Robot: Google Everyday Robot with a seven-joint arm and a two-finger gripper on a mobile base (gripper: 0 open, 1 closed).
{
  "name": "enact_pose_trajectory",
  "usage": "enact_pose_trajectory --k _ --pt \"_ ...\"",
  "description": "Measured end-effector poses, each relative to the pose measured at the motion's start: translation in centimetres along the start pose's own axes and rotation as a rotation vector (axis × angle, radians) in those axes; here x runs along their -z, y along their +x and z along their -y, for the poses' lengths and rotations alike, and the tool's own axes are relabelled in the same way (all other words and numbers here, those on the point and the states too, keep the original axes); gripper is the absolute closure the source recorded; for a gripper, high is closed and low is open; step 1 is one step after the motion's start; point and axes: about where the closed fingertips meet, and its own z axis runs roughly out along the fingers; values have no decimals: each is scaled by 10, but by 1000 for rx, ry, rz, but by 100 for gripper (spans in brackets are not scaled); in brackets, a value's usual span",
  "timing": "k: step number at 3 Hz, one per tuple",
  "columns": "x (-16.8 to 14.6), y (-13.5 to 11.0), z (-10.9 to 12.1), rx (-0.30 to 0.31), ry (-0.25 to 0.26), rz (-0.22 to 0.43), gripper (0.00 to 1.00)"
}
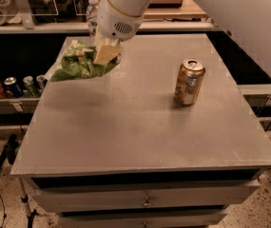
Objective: Pick green jalapeno chip bag
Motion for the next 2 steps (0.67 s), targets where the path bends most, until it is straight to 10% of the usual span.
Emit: enact_pose_trajectory --k 2 --pt "19 -6 11 18 18 -1 100"
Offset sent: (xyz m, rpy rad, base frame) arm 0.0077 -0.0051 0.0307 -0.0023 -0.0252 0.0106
